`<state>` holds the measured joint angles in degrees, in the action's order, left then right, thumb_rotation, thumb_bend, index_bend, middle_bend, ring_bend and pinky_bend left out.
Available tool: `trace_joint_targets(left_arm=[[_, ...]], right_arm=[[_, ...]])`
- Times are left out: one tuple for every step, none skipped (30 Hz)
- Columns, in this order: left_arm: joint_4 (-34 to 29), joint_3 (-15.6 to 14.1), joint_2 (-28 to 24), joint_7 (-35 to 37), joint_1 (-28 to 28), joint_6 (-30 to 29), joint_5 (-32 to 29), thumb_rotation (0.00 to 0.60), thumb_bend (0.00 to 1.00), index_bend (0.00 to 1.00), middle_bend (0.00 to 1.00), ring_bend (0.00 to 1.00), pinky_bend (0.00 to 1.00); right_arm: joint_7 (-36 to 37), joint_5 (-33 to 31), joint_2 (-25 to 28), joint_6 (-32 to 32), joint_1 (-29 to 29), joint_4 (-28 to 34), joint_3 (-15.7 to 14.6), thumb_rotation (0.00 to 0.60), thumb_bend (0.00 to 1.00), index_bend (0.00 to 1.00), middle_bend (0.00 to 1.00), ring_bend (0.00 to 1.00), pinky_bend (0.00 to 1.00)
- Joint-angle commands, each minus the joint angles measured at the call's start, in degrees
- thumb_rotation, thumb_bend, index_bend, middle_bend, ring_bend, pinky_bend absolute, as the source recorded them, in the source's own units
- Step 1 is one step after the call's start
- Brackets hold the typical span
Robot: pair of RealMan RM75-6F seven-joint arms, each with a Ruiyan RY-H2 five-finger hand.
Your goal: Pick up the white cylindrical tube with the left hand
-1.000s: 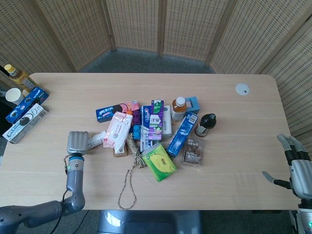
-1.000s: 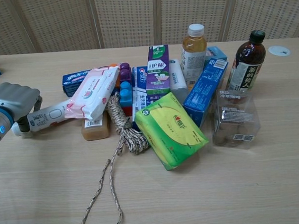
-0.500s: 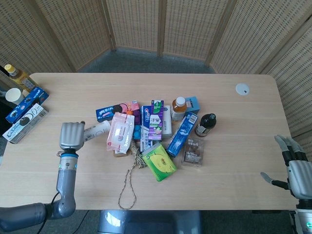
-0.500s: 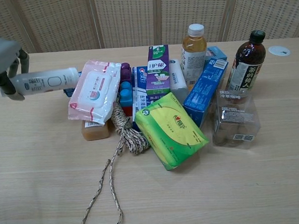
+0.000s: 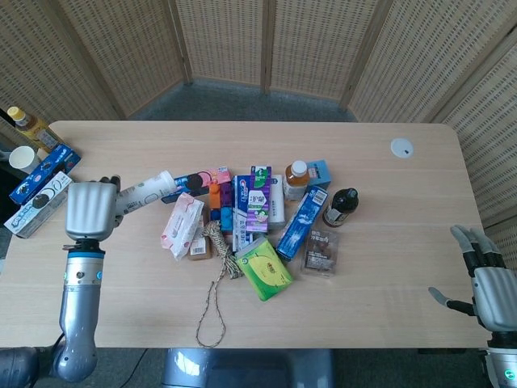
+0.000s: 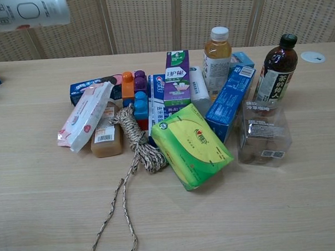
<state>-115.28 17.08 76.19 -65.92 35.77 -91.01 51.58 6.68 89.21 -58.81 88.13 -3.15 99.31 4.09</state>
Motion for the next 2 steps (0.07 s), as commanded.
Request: trace_joint_targets(left_arm=[[-1.6,0.6,-1.4,-0.4,0.0,-1.0,0.1,0.6,0.05,0.82,0.69,0.72,0.88],[-2.0,0.7,-1.8,-0.3,0.0,-1.1,0.0,0.6,0.05,0.82,0.7,0.72,0.88]], right_arm=[[-0.1,0.0,0.0,0.0,0.0,0.0,0.0,0.6,0.0,0.0,0.0,0.0,0.0],[-0.2,0.0,0.0,0.0,0.0,0.1,0.0,0.6,0.0,0.0,0.0,0.0,0.0]])
